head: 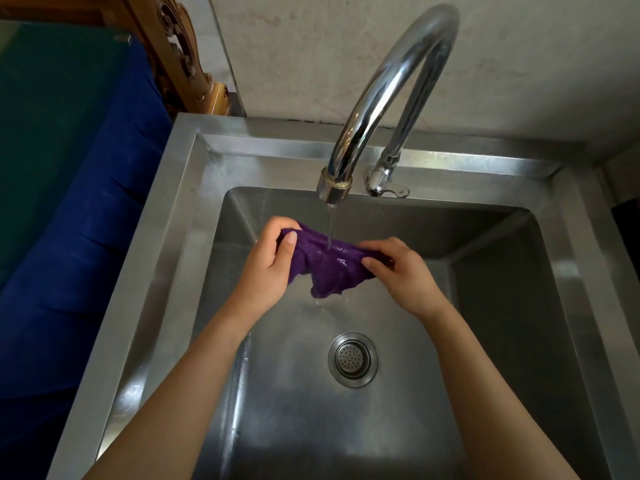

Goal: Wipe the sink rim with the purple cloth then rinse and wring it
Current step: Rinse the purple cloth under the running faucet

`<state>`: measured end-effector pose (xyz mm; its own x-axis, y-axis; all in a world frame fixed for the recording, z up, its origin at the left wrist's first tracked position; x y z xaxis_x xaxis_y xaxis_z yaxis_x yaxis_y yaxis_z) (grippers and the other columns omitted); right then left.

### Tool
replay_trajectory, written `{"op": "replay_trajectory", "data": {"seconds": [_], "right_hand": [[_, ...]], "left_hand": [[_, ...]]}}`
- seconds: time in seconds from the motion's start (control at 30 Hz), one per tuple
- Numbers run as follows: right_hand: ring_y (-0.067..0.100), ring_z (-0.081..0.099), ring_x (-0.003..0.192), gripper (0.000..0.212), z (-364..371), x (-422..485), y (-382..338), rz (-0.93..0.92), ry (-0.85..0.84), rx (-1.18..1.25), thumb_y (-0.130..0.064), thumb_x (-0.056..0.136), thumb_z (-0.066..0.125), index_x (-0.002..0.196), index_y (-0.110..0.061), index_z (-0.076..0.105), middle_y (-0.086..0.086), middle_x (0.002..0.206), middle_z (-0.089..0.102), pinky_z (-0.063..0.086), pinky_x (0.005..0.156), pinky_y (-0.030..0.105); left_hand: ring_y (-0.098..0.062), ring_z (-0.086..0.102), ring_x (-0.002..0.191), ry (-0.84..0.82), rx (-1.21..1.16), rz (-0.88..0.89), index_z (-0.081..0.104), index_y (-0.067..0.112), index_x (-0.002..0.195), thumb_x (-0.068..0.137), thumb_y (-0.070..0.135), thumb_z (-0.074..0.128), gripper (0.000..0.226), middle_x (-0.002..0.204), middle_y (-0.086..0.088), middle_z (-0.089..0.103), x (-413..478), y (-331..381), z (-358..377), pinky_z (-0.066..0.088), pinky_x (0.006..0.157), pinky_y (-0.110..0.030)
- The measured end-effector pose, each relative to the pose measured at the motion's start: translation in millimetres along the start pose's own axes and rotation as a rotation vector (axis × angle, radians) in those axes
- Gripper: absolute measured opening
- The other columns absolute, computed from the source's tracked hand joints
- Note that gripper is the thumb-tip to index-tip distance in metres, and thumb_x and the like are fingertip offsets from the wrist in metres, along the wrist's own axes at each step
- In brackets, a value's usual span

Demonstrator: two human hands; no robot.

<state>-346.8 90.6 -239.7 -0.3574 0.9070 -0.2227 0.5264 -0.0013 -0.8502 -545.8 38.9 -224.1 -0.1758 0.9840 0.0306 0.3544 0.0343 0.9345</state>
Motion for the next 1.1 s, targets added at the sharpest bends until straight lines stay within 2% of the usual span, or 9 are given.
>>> {"op": "replay_trajectory", "data": {"seconds": [0.1,0.27,0.37,0.47,0.57,0.73,0.9,1.0,1.1], "right_hand": [[0.002,0.051,0.084,0.011,-5.7,1.3,-2.4,-0.071,0.125,-0.148,-0.017,0.084,0.066,0.094,-0.013,0.068,-0.01,0.091,0.048,0.039,0.078,0.008],[0.005,0.057,0.075,0.012,-3.0,-3.3,-13.0,0.058,0.148,0.507,-0.014,0.092,0.054,0.081,-0.011,0.059,0.0,0.081,0.059,0.048,0.073,0.021],[0.013,0.051,0.075,0.017,12.3,3.9,-25.4,0.106,0.24,0.473,-0.025,0.096,0.046,0.089,-0.013,0.056,0.0,0.075,0.054,0.046,0.072,0.033],[0.009,0.052,0.071,0.017,24.0,12.0,-43.0,0.077,0.254,0.433,-0.026,0.097,0.045,0.093,-0.013,0.056,-0.004,0.074,0.055,0.046,0.073,0.028],[0.007,0.052,0.07,0.019,28.6,12.3,-50.9,0.046,0.224,0.436,-0.026,0.097,0.045,0.096,-0.011,0.056,-0.005,0.074,0.056,0.045,0.072,0.026],[0.015,0.055,0.085,0.027,29.9,1.4,-46.1,0.119,0.164,0.566,-0.023,0.098,0.039,0.104,-0.007,0.06,0.001,0.086,0.059,0.045,0.085,0.035],[0.014,0.032,0.112,0.035,42.2,-6.4,-47.7,-0.202,0.189,-0.131,-0.03,0.09,0.043,0.118,-0.02,0.063,-0.005,0.123,0.049,0.024,0.102,0.024],[0.013,0.025,0.124,0.044,38.9,3.1,-46.5,-0.146,0.037,-0.192,-0.036,0.084,0.037,0.116,-0.025,0.065,-0.009,0.137,0.042,0.015,0.107,0.029],[0.007,0.04,0.127,0.046,22.0,7.2,-34.0,0.111,-0.111,0.338,-0.042,0.085,0.032,0.111,-0.03,0.068,-0.017,0.13,0.054,0.026,0.111,0.032]], "left_hand": [[-0.01,0.059,0.084,0.009,-0.103,-0.02,0.051,0.03,0.1,0.099,0.022,0.038,0.015,0.094,0.006,0.059,-1.0,0.4,-2.1,0.05,0.074,-0.027],[-0.015,0.058,0.083,0.017,-0.592,-0.147,0.052,0.03,0.12,0.094,0.011,0.046,0.033,0.09,-0.001,0.06,1.9,-3.4,-6.2,0.051,0.077,-0.028],[-0.015,0.061,0.081,0.036,-0.845,-0.309,0.057,0.021,0.116,0.089,0.02,0.051,0.027,0.083,0.0,0.063,9.1,-8.1,6.6,0.051,0.078,-0.03],[-0.027,0.064,0.095,-0.043,-0.738,-0.539,0.055,0.006,0.12,0.087,0.048,0.048,0.054,0.097,-0.013,0.066,11.2,-9.8,26.9,0.052,0.09,-0.039],[-0.027,0.067,0.092,-0.14,-0.483,-0.65,0.069,0.01,0.092,0.086,0.052,0.049,0.046,0.093,-0.015,0.071,9.1,-9.1,39.0,0.051,0.094,-0.042],[-0.023,0.066,0.081,0.124,-0.527,-0.57,0.067,0.016,0.083,0.086,0.044,0.057,0.03,0.082,-0.009,0.068,15.5,-14.5,41.7,0.055,0.078,-0.038],[-0.021,0.068,0.094,0.011,-0.872,-0.616,0.063,0.004,0.107,0.069,0.071,0.048,0.079,0.098,-0.012,0.069,14.9,-14.5,54.0,0.056,0.072,-0.031],[-0.017,0.069,0.081,0.045,-0.905,-0.596,0.063,0.005,0.092,0.082,0.047,0.056,0.044,0.082,-0.007,0.07,8.5,-16.2,60.8,0.056,0.067,-0.027],[-0.025,0.068,0.087,0.057,-0.982,-0.658,0.066,0.01,0.091,0.079,0.038,0.064,0.031,0.085,-0.01,0.071,4.4,-15.5,65.4,0.055,0.079,-0.039]]}}
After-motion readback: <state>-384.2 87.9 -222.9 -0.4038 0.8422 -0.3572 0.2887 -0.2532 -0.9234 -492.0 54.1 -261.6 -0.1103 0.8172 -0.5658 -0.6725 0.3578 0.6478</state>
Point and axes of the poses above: each hand's wrist, its own x-axis towards the middle knuckle, its own z-axis out of the palm, y = z × x, the point moved 3 cm from there along x, towards the middle knuckle
